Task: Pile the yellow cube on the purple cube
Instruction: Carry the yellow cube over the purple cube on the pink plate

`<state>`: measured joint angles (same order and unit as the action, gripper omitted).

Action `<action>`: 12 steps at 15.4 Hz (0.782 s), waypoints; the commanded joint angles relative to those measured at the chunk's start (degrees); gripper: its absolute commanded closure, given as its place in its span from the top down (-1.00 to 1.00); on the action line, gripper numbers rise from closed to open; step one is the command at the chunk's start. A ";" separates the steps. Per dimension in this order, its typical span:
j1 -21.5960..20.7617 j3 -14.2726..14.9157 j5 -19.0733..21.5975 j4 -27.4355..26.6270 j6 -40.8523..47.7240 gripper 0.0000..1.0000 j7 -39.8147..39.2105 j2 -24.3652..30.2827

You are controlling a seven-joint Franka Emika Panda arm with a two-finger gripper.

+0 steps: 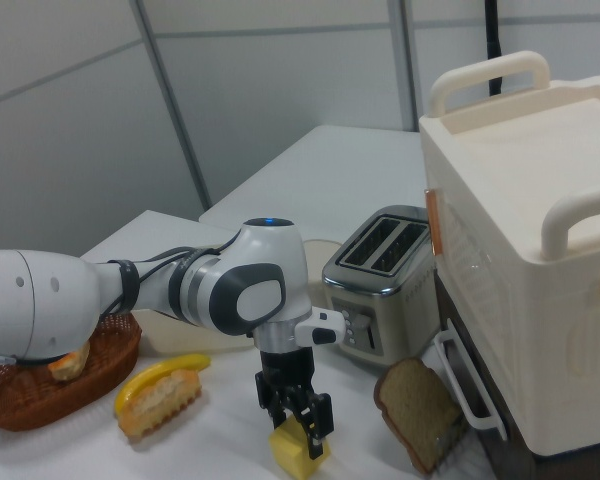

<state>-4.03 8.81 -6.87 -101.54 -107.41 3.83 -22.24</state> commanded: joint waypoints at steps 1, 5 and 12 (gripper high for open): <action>-0.28 0.69 -0.07 -0.50 0.62 -1.00 -0.49 3.51; 0.43 5.16 0.46 1.43 6.58 -1.00 -2.85 8.97; 4.64 21.58 5.09 2.22 5.46 -1.00 -23.14 9.06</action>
<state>-1.57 24.72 -6.25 -98.94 -100.35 -10.51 -13.27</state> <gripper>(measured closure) 0.454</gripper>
